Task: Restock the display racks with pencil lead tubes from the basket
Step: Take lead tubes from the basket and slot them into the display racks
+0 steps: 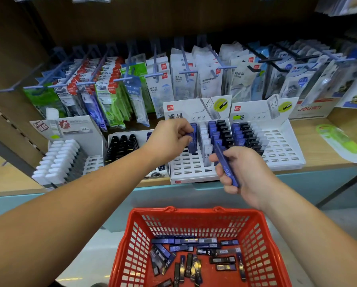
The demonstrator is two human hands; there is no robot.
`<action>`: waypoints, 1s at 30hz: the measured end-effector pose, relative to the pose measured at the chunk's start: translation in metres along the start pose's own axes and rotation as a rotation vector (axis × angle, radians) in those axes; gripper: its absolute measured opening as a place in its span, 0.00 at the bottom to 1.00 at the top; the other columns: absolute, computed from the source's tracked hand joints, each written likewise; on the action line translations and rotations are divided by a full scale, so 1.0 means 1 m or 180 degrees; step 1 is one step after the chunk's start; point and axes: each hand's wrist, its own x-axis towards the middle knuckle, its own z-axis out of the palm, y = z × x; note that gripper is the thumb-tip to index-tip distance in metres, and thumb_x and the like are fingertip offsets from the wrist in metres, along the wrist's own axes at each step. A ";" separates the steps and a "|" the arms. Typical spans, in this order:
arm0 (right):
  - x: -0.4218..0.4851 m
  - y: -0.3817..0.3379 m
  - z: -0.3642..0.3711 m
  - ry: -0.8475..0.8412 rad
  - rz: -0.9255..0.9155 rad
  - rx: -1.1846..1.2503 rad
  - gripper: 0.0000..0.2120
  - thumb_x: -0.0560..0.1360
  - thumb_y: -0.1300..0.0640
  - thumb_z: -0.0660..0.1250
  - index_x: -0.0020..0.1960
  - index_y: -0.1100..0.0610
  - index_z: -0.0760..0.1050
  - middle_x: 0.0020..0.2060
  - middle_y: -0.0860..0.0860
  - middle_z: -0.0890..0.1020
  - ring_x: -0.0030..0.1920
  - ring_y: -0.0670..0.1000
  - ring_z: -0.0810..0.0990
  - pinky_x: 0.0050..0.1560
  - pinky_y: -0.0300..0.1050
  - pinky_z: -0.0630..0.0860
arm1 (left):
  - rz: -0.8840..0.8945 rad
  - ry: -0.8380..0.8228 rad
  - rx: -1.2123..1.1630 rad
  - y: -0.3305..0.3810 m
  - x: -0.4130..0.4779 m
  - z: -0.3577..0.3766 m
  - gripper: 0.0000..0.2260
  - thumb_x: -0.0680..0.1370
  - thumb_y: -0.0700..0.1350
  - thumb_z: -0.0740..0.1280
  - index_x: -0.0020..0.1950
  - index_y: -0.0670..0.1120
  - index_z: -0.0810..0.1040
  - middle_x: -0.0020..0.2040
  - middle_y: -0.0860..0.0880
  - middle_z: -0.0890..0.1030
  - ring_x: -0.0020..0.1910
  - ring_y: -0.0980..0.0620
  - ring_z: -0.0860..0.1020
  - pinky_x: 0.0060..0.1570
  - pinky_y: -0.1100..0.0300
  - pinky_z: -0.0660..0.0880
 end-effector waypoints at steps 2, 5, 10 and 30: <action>0.000 0.002 0.001 -0.0067 -0.0093 -0.0046 0.13 0.82 0.58 0.60 0.58 0.62 0.80 0.32 0.53 0.75 0.26 0.50 0.70 0.25 0.41 0.61 | 0.0010 0.0018 -0.0045 0.000 0.002 0.001 0.05 0.77 0.37 0.73 0.51 0.44 0.84 0.41 0.51 0.85 0.43 0.53 0.85 0.51 0.53 0.82; -0.003 0.003 0.000 0.0087 -0.0411 -0.0373 0.06 0.82 0.58 0.66 0.57 0.54 0.80 0.36 0.54 0.80 0.27 0.52 0.75 0.25 0.41 0.66 | 0.0069 -0.0062 -0.0126 -0.001 0.004 0.002 0.04 0.77 0.36 0.74 0.51 0.44 0.83 0.40 0.49 0.85 0.41 0.52 0.85 0.50 0.53 0.83; -0.003 0.002 -0.005 0.0355 -0.0702 -0.0413 0.07 0.82 0.59 0.66 0.57 0.52 0.81 0.33 0.53 0.80 0.24 0.51 0.63 0.27 0.41 0.57 | 0.0129 0.0052 0.0011 -0.004 0.006 0.003 0.04 0.78 0.37 0.73 0.50 0.45 0.83 0.41 0.51 0.85 0.42 0.54 0.84 0.50 0.55 0.82; -0.015 -0.002 -0.015 0.0317 -0.1157 -0.0285 0.03 0.81 0.64 0.68 0.53 0.58 0.77 0.34 0.60 0.83 0.28 0.56 0.78 0.28 0.45 0.76 | 0.0109 0.0111 -0.0037 -0.006 0.004 0.007 0.05 0.79 0.38 0.72 0.52 0.46 0.81 0.42 0.51 0.84 0.44 0.50 0.84 0.52 0.51 0.82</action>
